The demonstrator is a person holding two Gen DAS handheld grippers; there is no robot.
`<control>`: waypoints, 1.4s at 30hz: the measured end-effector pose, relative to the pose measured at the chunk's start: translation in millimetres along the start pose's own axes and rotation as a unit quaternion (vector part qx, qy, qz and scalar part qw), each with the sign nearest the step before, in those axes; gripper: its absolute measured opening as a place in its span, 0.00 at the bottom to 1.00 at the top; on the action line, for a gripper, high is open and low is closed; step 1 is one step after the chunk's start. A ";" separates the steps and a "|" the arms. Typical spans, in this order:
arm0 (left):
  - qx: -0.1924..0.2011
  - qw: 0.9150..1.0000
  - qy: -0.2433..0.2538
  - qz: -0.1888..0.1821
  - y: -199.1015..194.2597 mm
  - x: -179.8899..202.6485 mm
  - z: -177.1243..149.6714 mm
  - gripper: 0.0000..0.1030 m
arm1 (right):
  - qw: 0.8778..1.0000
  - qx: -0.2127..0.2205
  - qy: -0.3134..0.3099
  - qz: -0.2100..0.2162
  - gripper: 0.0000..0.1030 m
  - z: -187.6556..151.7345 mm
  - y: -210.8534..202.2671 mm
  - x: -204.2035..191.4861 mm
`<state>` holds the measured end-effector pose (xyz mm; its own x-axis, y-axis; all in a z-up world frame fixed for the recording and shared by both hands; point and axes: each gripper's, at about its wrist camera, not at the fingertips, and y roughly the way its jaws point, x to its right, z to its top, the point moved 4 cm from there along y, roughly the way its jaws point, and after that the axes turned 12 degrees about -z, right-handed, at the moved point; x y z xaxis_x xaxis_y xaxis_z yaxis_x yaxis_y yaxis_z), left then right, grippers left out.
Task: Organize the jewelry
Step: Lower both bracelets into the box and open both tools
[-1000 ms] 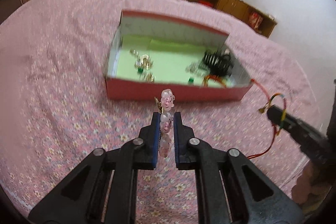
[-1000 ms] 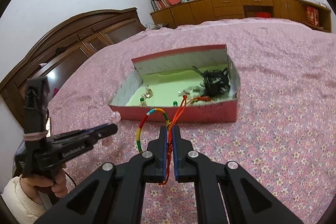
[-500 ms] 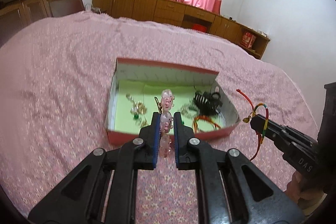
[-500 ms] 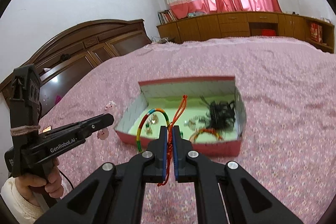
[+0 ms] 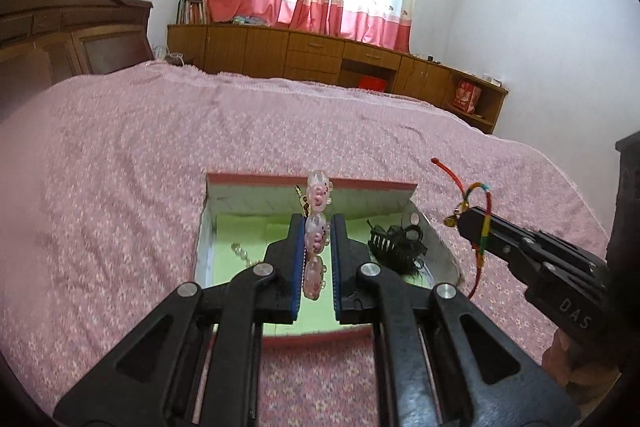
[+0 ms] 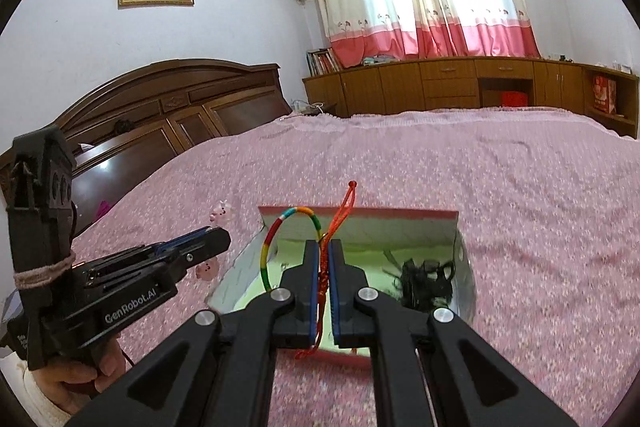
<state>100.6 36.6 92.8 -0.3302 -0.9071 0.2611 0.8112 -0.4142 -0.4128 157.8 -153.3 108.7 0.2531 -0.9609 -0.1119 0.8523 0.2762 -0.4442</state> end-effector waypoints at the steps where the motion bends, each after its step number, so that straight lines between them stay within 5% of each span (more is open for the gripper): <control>1: 0.003 1.000 0.003 0.000 2.2 -0.1 0.7 0.04 | 1.000 0.002 0.000 -0.001 0.06 1.6 4.1 1.0; 16: -0.014 1.000 -0.005 0.007 69.2 -22.4 -9.4 0.04 | 0.999 -0.026 0.002 -0.028 0.06 -6.5 82.8 14.4; 33: -0.107 0.993 -0.040 0.042 111.6 -41.2 -37.5 0.05 | 0.986 -0.150 -0.006 -0.071 0.06 -49.7 151.3 30.0; 37: -0.111 0.991 -0.048 0.051 108.5 -41.4 -35.9 0.16 | 0.985 -0.154 0.006 -0.072 0.21 -50.0 147.0 34.3; 42: -0.098 0.993 -0.054 0.048 94.8 -40.5 -29.7 0.21 | 0.987 -0.144 0.019 -0.065 0.27 -42.5 133.5 36.5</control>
<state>176.5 31.8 17.1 -0.1936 -0.9340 0.3004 0.7232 -0.3428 -0.5995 261.4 -152.3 7.5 0.1269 -0.9896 -0.0684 0.7101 0.1387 -0.6903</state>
